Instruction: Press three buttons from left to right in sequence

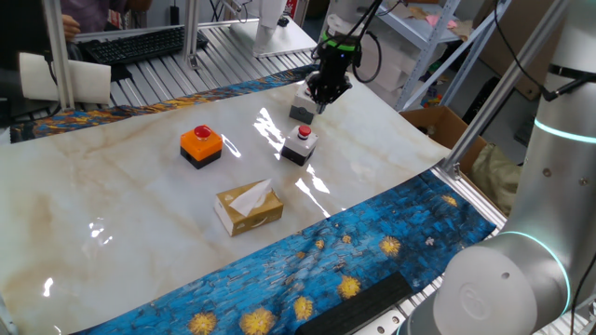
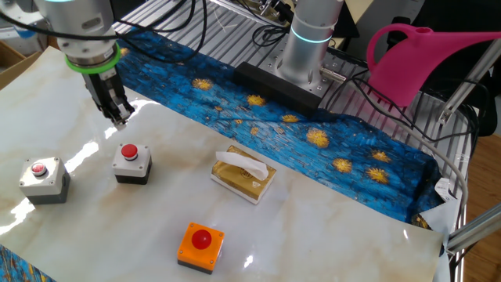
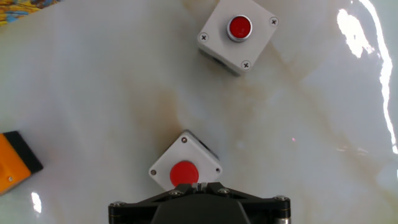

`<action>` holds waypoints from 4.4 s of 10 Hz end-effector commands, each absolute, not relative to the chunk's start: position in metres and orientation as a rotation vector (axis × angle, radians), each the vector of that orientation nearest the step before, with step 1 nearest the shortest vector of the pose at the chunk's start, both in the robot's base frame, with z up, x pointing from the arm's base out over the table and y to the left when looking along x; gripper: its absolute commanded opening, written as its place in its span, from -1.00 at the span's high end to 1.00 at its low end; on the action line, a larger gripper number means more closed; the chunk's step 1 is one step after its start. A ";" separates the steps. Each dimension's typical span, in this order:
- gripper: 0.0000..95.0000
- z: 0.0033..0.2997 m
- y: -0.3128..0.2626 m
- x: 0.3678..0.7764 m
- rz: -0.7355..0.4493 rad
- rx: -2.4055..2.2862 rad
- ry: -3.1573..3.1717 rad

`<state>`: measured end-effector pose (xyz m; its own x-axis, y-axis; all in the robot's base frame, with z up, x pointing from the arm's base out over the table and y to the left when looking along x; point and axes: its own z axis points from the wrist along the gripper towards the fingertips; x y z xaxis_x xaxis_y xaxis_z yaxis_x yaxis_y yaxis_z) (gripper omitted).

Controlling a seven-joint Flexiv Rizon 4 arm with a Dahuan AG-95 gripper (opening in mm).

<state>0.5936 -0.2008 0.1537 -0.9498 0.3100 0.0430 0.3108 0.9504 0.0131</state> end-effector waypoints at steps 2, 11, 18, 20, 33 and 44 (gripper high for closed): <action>1.00 0.153 -0.201 0.595 -0.035 -0.482 -3.064; 1.00 0.153 -0.201 0.595 -0.036 -0.479 -3.062; 1.00 0.146 -0.218 0.611 -0.002 -0.402 -3.087; 1.00 0.145 -0.231 0.626 0.023 -0.325 -3.128; 1.00 0.143 -0.294 0.731 -0.044 0.055 -3.153; 1.00 0.132 -0.297 0.743 -0.084 0.051 -3.166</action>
<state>0.7406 -0.2965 0.1325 -0.9990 -0.0309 -0.0315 -0.0325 0.9982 0.0507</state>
